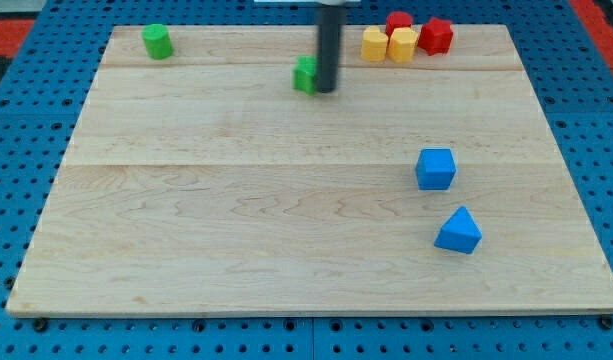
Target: Push the green star to the top center
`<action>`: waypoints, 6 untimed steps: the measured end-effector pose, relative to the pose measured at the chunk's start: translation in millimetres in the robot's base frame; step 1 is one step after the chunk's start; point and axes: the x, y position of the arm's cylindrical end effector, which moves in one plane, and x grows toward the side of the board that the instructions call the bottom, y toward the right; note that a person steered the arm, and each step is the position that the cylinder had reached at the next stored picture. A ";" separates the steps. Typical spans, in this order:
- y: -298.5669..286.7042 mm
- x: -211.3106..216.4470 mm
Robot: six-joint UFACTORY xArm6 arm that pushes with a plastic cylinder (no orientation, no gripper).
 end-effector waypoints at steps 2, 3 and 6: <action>-26.9 -33.6; -21.1 -54.8; 3.0 -95.4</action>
